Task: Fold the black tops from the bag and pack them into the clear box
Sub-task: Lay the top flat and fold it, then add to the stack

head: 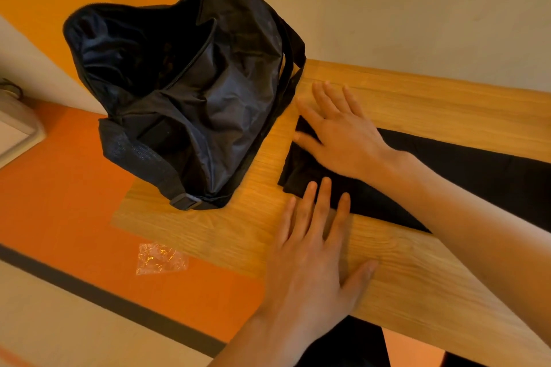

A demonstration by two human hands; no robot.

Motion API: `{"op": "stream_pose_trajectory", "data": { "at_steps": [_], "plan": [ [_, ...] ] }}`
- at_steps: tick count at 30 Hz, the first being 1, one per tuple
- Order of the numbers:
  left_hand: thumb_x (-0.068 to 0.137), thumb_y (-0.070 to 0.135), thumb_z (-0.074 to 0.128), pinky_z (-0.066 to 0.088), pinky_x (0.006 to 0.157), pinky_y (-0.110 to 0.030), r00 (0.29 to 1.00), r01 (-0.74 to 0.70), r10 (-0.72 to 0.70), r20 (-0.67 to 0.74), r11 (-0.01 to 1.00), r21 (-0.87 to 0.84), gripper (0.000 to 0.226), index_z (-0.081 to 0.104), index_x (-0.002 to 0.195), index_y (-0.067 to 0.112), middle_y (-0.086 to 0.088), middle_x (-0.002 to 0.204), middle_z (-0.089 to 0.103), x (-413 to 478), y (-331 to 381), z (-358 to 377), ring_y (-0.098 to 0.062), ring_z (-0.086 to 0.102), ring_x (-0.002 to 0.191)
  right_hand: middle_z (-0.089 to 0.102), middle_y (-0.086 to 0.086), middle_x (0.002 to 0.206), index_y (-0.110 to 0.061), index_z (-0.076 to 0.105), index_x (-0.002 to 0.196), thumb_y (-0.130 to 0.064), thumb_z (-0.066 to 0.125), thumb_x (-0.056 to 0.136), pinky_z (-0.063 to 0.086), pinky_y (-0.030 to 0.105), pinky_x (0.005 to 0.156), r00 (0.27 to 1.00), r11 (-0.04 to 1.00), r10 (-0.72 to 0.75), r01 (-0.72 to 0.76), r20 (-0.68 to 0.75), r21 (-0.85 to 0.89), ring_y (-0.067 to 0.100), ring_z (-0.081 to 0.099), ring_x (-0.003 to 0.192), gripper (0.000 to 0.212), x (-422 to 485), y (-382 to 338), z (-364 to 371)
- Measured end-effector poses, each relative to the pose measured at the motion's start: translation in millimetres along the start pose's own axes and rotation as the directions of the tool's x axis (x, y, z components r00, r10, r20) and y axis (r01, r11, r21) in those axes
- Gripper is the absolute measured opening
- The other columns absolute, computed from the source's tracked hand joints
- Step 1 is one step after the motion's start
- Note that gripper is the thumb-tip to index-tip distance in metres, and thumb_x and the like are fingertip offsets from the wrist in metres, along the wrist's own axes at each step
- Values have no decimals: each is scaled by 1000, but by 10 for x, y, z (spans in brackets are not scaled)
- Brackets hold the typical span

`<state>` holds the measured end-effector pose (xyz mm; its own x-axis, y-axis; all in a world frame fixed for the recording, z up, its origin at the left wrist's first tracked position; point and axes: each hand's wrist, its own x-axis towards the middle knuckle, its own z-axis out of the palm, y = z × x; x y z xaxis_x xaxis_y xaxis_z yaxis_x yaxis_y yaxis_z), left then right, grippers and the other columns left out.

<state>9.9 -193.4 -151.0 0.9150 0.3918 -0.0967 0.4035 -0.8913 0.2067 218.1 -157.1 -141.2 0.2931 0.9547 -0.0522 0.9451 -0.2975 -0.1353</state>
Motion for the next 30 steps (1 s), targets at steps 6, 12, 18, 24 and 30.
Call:
{"op": "stream_pose_trajectory", "data": {
  "at_steps": [6, 12, 18, 24, 30],
  "plan": [
    [94, 81, 21, 0, 126, -51, 999, -7, 6, 37, 1000, 31, 86, 10, 164, 31, -8, 172, 5, 23, 2, -9, -27, -8, 158, -28, 9, 165, -22, -19, 160, -101, 25, 67, -20, 50, 123, 981, 1000, -5, 0, 193, 25, 21, -34, 150, 130, -109, -228, 112],
    [94, 82, 19, 0, 122, -53, 999, -49, 48, 24, 997, 55, 86, 9, 164, 32, -5, 172, -3, -16, 2, 50, -27, -12, 158, -17, 11, 169, -20, -14, 161, -100, 21, 73, -17, 55, 122, 990, 995, 102, -102, 97, 0, 24, -23, 154, 124, 259, -238, 168],
    [95, 82, 21, 3, 126, -44, 997, -11, 8, -71, 999, -46, 84, 15, 163, 33, -3, 172, -6, -70, 0, -43, -22, -13, 158, 2, 4, 171, -26, 5, 164, -73, 5, 98, -17, 46, 124, 977, 957, 144, -97, -156, 272, 15, -13, 156, 81, -73, 85, -150],
    [104, 64, 10, -3, 129, -40, 989, -81, 85, -121, 996, 41, 74, 0, 164, 22, -3, 170, -17, 477, -316, -182, -16, -21, 155, -10, 4, 170, -35, -3, 162, -74, -10, 94, -18, 45, 124, 876, 878, 479, -479, -55, 27, 18, -21, 155, 78, -1326, 677, -73],
    [95, 71, -9, -5, 128, -35, 994, -93, 84, 67, 984, 152, 76, -18, 159, 32, 7, 167, -28, 629, -614, -142, -5, -28, 151, -17, 4, 169, -37, -11, 160, -77, -10, 92, -14, 45, 126, 751, 751, 659, -660, -29, -16, 18, -23, 153, 79, -1970, 973, 89]
  ]
}}
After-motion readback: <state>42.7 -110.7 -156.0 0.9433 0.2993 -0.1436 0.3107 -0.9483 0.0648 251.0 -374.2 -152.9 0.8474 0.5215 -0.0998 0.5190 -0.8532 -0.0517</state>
